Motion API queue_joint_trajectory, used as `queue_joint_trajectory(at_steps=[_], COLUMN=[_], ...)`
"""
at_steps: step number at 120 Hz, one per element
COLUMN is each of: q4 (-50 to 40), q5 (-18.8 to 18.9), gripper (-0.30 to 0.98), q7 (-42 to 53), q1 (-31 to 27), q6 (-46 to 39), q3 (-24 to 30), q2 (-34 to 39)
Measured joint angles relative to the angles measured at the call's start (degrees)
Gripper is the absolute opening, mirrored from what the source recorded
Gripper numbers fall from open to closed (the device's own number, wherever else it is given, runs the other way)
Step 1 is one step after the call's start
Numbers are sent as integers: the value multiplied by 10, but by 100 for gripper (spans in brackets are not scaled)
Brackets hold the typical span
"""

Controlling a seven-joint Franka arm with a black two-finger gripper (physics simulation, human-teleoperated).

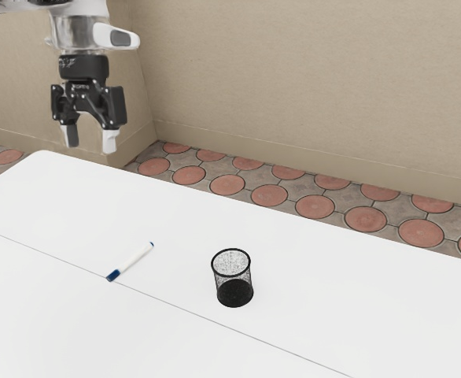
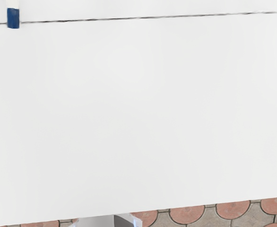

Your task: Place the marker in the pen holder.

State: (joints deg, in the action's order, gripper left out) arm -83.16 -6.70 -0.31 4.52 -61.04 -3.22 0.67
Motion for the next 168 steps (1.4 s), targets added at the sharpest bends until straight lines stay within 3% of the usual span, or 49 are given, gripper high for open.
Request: queue_joint_trajectory(at_steps=[16, 25, 39, 63, 75, 94, 109, 124, 168], q4=[-42, -213, -431, -561, -573, -515, -509, -504, -516], q5=[14, 18, 20, 20, 20, 24, 64, 87, 100], gripper=[69, 68, 69, 69, 69, 69, 67, 63, 50], q7=[-4, -11, -21, -34, -38, -16, 6, 23, 65], q1=[16, 18, -64, -75, -72, -70, -39, -14, -29], q6=[-116, -196, -332, -523, -584, -680, -731, -758, -782], q3=[-3, -3, -11, -48, -67, -75, -71, -68, -70], q2=[-5, 58, 102, 63, 45, -49, -65, -86, -92])
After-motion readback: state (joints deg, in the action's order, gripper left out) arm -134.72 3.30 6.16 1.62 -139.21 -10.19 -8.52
